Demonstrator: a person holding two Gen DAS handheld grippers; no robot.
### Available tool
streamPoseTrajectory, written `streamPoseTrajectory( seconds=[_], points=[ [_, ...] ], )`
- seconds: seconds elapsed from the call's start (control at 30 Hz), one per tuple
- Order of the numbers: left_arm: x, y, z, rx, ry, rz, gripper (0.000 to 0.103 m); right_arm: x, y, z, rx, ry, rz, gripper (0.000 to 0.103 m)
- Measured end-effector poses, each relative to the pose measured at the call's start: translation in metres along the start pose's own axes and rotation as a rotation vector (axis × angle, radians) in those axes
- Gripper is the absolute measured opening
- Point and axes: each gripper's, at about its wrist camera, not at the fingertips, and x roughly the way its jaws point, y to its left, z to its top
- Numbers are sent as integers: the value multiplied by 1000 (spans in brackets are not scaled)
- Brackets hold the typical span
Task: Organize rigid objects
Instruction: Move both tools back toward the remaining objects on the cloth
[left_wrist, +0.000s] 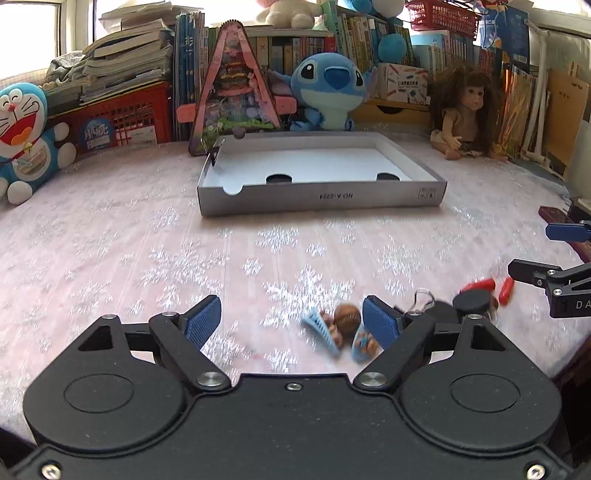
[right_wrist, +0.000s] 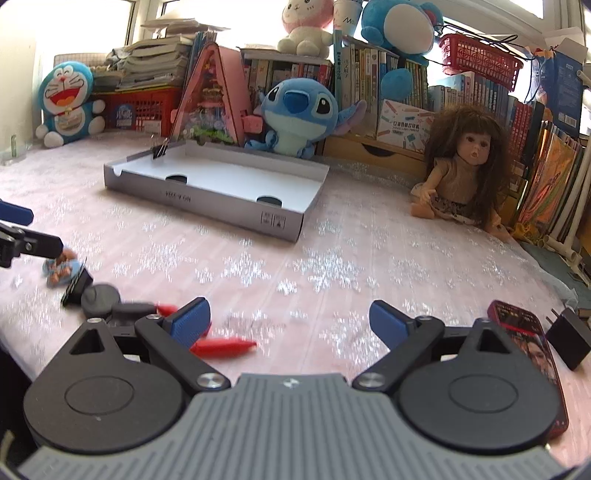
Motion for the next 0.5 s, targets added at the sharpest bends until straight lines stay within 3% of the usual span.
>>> streamPoseTrajectory(
  seconds=[0.2, 0.5],
  points=[
    [-6, 2, -17, 11, 45, -28, 82, -1, 9, -12, -19, 27, 49, 97],
    [1, -4, -18, 30, 41, -20, 68, 4, 16, -17, -5, 38, 65, 93]
  ],
)
